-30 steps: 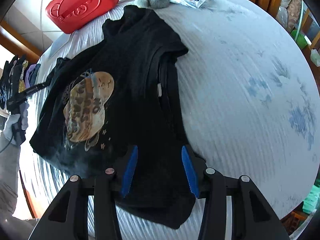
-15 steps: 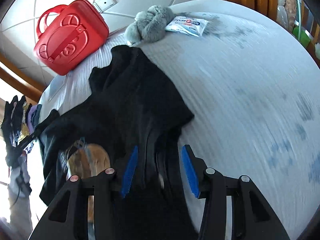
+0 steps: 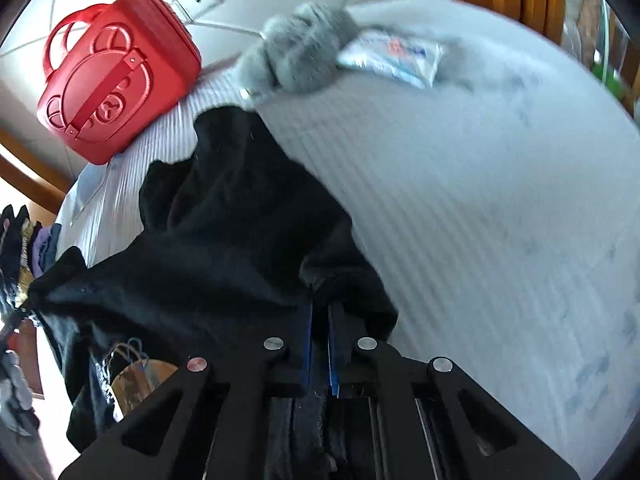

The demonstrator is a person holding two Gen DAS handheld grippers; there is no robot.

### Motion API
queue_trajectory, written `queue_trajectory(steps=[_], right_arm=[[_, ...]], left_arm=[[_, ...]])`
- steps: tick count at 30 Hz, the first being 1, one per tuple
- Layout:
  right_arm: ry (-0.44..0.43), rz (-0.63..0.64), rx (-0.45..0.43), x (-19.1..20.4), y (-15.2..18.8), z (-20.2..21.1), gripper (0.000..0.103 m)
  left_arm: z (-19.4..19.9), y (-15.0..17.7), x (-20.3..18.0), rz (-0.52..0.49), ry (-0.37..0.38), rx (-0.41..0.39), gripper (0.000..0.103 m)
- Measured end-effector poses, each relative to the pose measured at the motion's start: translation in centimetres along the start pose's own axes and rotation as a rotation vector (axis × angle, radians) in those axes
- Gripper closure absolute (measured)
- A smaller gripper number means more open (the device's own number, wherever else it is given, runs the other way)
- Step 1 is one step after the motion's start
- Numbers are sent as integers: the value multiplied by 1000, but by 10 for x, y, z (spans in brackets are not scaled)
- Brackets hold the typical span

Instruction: Fold clothes

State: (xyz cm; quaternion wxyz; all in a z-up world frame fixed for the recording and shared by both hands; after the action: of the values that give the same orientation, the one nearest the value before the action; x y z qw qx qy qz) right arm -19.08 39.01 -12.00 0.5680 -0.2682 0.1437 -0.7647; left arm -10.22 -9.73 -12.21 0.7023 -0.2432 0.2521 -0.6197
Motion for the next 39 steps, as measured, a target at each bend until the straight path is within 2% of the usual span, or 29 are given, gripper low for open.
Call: queue_trajectory(steps=[3, 7, 9, 11, 13, 14, 18, 19, 20, 22, 23, 24, 27, 29, 35, 39], right_arm=[[-22, 50, -156, 18, -11, 59, 98], [-57, 141, -384, 45, -17, 170, 98], [-67, 178, -483, 58, -16, 219, 98], [-58, 212, -560, 67, -20, 256, 98], [-49, 230, -575, 69, -29, 264, 98], [-50, 231, -566, 68, -36, 259, 98], [-32, 206, -483, 60, -64, 196, 98], [-28, 192, -468, 57, -70, 179, 97], [-16, 169, -439, 52, -74, 160, 95], [11, 111, -314, 43, -76, 122, 73], [19, 93, -253, 38, -71, 108, 50], [30, 89, -213, 34, -65, 99, 41], [40, 86, -160, 17, -33, 100, 41], [27, 62, -144, 4, -7, 116, 41], [62, 33, -48, -27, 89, 156, 41], [67, -11, 31, -46, 152, 170, 40]], left_arm=[[26, -4, 3, 3, -3, -51, 98], [98, -16, 12, 41, 11, -206, 98], [121, -25, 15, 40, 21, -244, 94], [140, -33, 17, 37, 31, -274, 94], [131, -42, 12, 21, 33, -266, 94], [121, -46, 9, 4, 22, -259, 94], [60, -60, -6, -23, 10, -188, 94], [45, -59, -11, -34, 3, -165, 87], [31, -56, -14, -45, -14, -131, 67], [18, -44, -19, -70, -24, -87, 40], [18, -35, -20, -82, -15, -77, 40], [22, -24, -22, -97, -5, -68, 40], [36, 17, -25, -139, 32, -23, 40], [49, 55, -25, -142, 79, 28, 40], [75, 152, -32, -142, 146, 177, 40], [81, 198, -41, -161, 154, 223, 40]])
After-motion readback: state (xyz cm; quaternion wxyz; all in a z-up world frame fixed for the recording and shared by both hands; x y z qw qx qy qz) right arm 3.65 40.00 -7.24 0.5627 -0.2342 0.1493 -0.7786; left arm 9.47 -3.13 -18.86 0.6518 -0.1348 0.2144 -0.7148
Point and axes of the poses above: each gripper's, at about its wrist camera, not at the fingertips, and z roughly against the way its jaws point, x to its left, y to its underside, the point moved 1 cm from there along -z, roughly the way its jaws point, and after that the axes turned 6 degrees about -x, right-handed, at the moved point
